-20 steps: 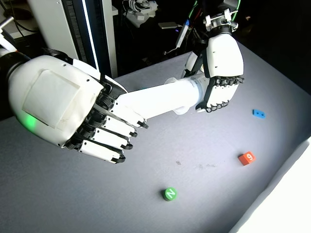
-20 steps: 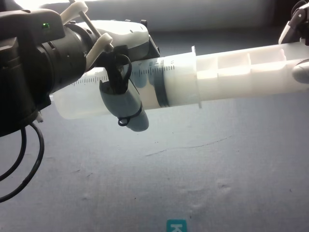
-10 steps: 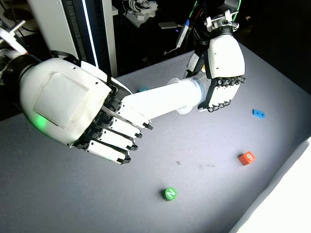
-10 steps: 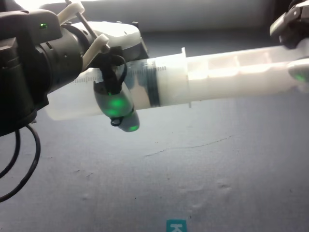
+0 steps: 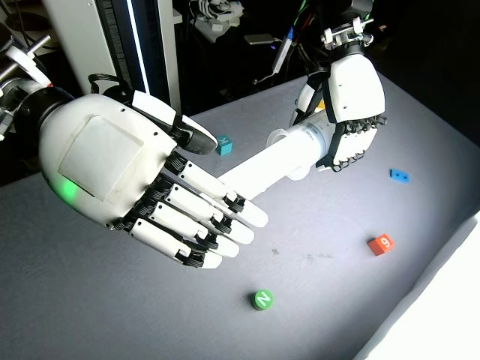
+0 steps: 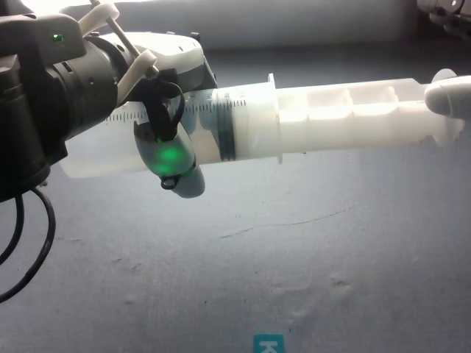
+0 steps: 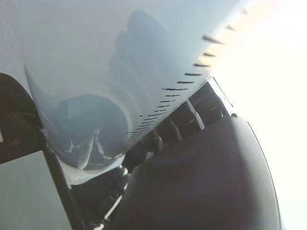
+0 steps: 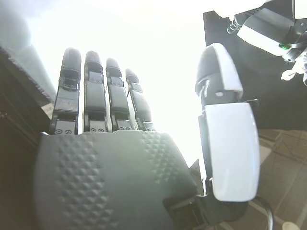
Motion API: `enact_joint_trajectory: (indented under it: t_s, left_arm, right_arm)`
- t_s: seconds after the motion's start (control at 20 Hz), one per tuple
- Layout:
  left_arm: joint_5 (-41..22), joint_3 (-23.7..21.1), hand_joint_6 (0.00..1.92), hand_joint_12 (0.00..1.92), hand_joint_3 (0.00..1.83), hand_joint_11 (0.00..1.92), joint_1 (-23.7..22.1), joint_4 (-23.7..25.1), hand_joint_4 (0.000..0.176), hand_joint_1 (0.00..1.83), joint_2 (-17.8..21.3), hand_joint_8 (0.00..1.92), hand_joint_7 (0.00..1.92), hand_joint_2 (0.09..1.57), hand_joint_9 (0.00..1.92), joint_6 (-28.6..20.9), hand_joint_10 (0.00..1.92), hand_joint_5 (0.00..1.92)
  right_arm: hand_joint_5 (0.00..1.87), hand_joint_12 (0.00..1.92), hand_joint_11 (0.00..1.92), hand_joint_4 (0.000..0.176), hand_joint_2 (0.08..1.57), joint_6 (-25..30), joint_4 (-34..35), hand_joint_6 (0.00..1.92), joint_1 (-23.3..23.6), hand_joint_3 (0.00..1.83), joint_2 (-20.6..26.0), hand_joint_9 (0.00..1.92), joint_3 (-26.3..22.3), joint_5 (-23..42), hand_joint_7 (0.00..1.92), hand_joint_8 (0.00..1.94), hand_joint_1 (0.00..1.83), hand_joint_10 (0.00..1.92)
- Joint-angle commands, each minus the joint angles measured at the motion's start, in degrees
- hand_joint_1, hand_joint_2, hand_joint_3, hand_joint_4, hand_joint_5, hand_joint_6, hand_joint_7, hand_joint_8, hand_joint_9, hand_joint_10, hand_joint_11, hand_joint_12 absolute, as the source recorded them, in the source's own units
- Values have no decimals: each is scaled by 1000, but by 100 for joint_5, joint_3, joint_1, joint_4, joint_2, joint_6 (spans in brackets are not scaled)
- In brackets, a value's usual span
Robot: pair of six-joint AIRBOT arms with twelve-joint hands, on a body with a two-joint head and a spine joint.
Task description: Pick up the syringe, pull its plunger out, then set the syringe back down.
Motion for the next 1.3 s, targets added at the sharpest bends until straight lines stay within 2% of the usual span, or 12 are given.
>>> enact_joint_trajectory:
  t_s: [0.0,0.05,0.2,0.3,0.35,0.5,0.65,0.75,0.85,0.95,1.15,1.25]
  left_arm:
    - [208,39,920,1062,0,812,-34,420,0,1377,39,1065,963,1111,940,-23,1167,930]
    - [276,80,912,1053,0,820,-5,455,0,1379,57,990,991,1101,959,-24,1145,952]
    - [508,221,921,1044,1,825,103,688,0,1379,131,993,984,1102,965,-117,1151,938]
    - [632,293,968,1053,2,808,282,1257,0,1375,199,1042,957,1115,938,-692,1187,910]
    - [680,336,941,1047,0,824,405,1491,0,1378,239,993,984,1106,961,-959,1156,930]
    - [698,374,902,1061,0,826,637,1586,0,1379,362,1017,986,1102,957,-1125,1144,951]
    - [648,362,961,1063,2,815,886,1657,0,1376,486,1045,959,1114,952,-1352,1176,902]
    - [628,371,945,1068,0,802,1088,2082,0,1376,529,1047,967,1113,942,-1949,1172,916]
    - [627,407,891,1036,0,835,1314,2389,0,1382,547,960,1008,1094,973,-2405,1125,964]
    - [627,433,930,1018,0,836,1447,2544,0,1379,548,1004,985,1102,965,-2643,1133,939]
    - [616,449,919,993,0,847,1675,2703,0,1382,563,940,1013,1092,994,-2994,1096,951]
    - [600,448,931,1013,0,835,1773,2737,0,1378,590,1012,977,1105,964,-3110,1148,930]
  right_arm:
    - [135,655,0,0,1096,27,-79,7,53,0,13,227,17,664,193,6,706,10]
    - [122,630,0,0,1104,27,-86,1,49,0,12,221,17,665,184,1,694,6]
    - [129,616,0,0,1115,27,-91,4,43,4,12,217,17,674,185,1,691,3]
    - [160,679,0,0,1104,27,-91,10,41,0,11,242,17,677,215,7,725,10]
    - [174,704,0,0,1099,27,-91,11,39,0,11,250,17,679,225,7,731,11]
    - [135,657,0,0,1142,27,-95,0,32,9,10,225,17,685,188,0,636,1]
    - [176,715,0,0,1116,27,-96,11,28,0,9,253,17,691,227,9,706,10]
    - [168,691,0,0,1122,27,-96,4,27,0,8,244,16,691,218,2,713,4]
    - [177,722,0,0,1129,27,-96,5,27,2,7,258,16,694,230,5,674,8]
    - [191,730,0,0,1131,27,-96,10,26,2,6,265,16,697,239,7,684,10]
    - [211,766,0,0,1127,27,-98,11,21,0,2,288,16,699,265,9,691,15]
    - [200,742,0,0,1139,27,-98,3,18,2,0,277,16,700,253,2,690,7]
